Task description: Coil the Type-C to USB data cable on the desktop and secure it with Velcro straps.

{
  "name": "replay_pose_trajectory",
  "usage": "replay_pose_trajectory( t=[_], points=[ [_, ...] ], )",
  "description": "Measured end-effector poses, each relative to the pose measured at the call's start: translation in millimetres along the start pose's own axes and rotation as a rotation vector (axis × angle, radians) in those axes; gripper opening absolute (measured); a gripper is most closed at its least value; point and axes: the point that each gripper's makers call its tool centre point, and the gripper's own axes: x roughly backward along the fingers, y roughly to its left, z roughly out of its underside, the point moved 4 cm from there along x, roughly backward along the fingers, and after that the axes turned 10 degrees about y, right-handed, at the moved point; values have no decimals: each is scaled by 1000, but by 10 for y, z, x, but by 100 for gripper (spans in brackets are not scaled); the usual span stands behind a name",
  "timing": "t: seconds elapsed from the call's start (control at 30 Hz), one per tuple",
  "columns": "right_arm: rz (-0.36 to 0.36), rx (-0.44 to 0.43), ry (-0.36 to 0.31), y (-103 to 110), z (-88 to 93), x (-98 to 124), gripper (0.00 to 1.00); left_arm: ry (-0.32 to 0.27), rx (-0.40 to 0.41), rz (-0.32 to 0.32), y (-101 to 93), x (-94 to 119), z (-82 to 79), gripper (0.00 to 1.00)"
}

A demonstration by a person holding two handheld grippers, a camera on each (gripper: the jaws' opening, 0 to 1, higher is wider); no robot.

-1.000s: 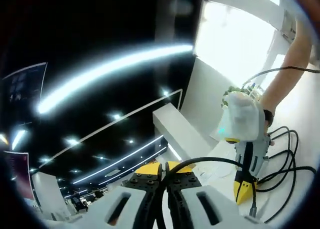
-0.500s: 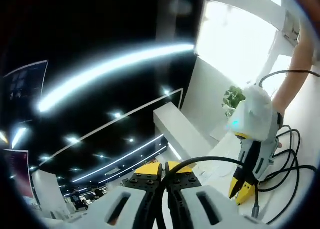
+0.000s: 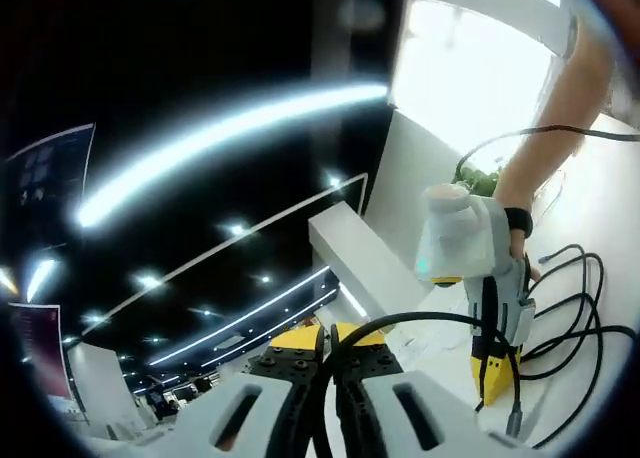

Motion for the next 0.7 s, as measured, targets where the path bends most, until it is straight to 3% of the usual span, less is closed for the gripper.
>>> replay_pose_trajectory(
  t=[0.17, 0.23, 0.37, 0.5, 0.7],
  points=[
    [53, 48, 30, -1, 15, 28, 1, 16, 16, -21, 32, 7, 34, 4],
    [110, 114, 33, 4, 4, 43, 1, 22, 28, -25, 40, 3, 54, 4],
    [218, 149, 35, 51, -6, 57, 0, 32, 28, -25, 26, -8, 78, 4],
    [340, 202, 18, 107, -49, 33, 0, 23, 18, -9, -19, -7, 64, 4],
    [404, 201, -29, 170, -76, 62, 0, 35, 3, -17, -15, -23, 101, 4]
  ],
)
